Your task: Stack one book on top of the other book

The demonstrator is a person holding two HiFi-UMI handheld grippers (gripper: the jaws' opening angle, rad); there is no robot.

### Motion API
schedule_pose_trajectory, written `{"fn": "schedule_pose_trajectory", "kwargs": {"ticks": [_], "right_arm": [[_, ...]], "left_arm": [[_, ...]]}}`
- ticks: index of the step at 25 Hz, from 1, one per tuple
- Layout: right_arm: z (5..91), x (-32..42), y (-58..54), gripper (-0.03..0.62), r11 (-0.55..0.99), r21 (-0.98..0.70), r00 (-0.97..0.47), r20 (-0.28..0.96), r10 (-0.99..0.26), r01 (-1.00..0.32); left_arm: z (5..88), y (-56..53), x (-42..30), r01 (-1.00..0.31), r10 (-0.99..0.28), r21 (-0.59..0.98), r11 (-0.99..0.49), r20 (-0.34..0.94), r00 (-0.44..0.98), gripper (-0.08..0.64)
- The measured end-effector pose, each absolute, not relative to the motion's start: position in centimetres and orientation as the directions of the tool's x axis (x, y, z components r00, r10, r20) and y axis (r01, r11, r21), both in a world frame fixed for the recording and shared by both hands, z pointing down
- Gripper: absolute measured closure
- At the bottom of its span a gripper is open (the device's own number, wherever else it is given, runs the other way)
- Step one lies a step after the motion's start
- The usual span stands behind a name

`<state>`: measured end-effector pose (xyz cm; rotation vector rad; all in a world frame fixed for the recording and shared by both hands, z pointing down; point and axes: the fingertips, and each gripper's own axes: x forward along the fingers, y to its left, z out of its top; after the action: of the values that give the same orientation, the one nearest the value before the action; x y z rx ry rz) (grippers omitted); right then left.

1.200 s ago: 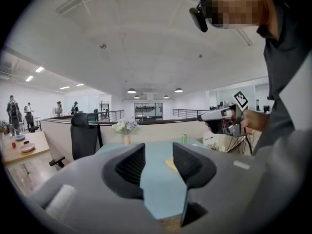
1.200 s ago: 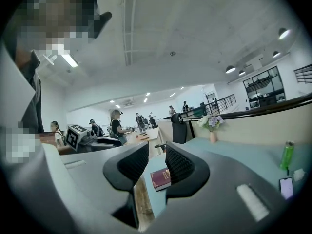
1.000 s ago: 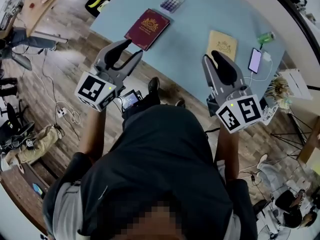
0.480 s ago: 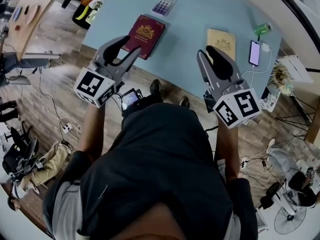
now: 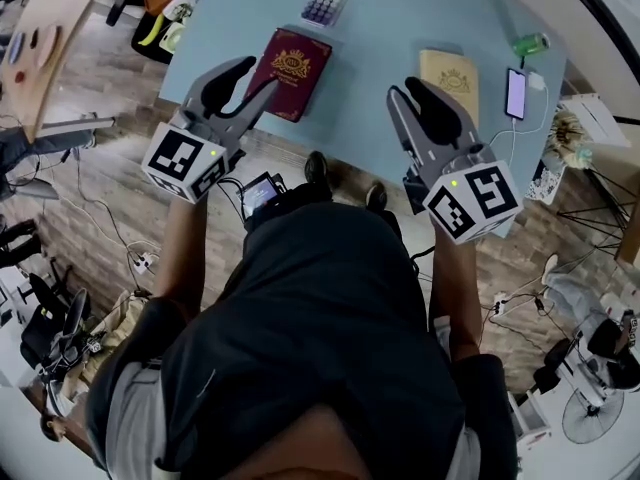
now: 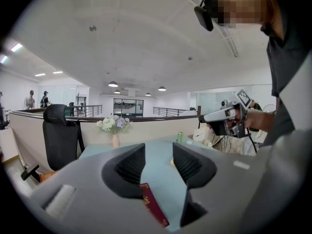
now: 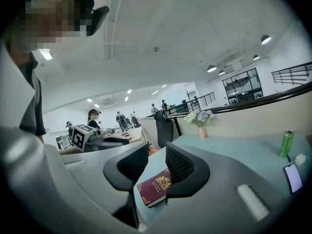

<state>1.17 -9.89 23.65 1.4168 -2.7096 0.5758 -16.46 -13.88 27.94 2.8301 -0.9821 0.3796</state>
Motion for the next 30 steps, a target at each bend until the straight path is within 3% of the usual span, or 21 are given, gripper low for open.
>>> {"fn": "schedule_pose_trajectory", "kwargs": {"ticks": [30], "right_arm": [[35.4, -7.5, -18.0, 0.5, 0.473, -0.442, -0.632, 0.35, -0.691, -0.762]], "left_arm": [[38.6, -21.7, -22.4, -0.637, -0.548, 0.103, -0.764, 0.416, 0.726, 0.336]]}}
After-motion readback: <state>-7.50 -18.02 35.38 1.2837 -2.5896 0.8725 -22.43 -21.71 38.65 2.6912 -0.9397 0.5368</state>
